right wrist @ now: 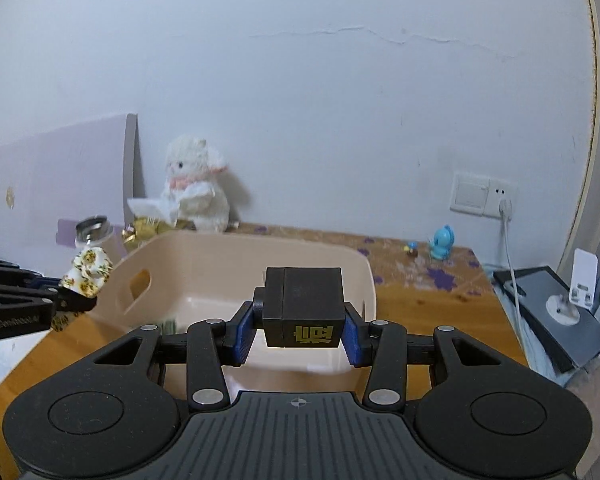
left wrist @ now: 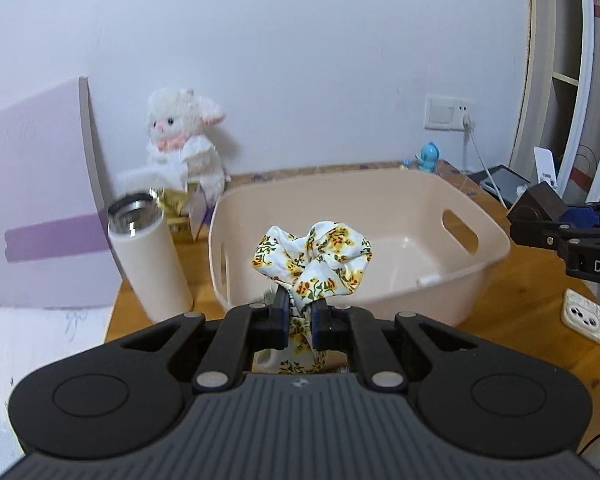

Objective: Organize objects
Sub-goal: 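Release the scrunchie into the basket with left tool while right releases black box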

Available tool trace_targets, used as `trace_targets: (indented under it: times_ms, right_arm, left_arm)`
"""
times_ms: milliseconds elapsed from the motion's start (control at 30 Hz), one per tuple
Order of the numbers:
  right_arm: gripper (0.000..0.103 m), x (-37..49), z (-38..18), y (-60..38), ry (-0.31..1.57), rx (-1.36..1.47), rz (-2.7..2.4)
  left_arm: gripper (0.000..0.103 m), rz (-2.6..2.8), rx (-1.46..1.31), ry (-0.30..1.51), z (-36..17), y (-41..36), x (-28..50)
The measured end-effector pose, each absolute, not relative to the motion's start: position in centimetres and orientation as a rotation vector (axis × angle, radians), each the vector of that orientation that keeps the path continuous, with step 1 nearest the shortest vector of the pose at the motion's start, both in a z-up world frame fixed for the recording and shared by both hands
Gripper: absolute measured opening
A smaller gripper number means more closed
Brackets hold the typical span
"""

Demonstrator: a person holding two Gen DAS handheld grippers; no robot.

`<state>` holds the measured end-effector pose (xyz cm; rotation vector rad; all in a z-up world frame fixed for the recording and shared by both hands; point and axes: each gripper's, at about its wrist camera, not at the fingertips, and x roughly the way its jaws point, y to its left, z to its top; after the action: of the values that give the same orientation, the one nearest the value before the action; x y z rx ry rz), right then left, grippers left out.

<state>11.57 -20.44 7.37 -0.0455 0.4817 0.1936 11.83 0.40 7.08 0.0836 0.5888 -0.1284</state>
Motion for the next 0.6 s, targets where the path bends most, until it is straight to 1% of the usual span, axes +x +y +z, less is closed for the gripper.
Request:
trace_targets:
  times_ms: [133, 267, 433, 600]
  right_arm:
    - [0.041, 13.4, 7.9, -20.1, 0.480, -0.029, 0.190]
    - [0.041, 15.5, 7.4, -20.0, 0.500, -0.029, 0.183]
    - [0.041, 18.4, 5.5, -19.7, 0.566, -0.046, 0.177]
    - [0.041, 20.6, 3.2, -19.1, 0.649, -0.070, 0.173]
  left_arm:
    - [0.011, -0.128, 0.092, 0.591, 7.5, -0.2, 14.1]
    - [0.011, -0.108, 0.086, 0.615, 6.9, -0.7, 17.0]
    - [0.011, -0.076, 0.101, 0.640, 5.3, -1.7, 19.6]
    - [0.011, -0.063, 0.102, 0.711, 3.3, -2.3, 22.1]
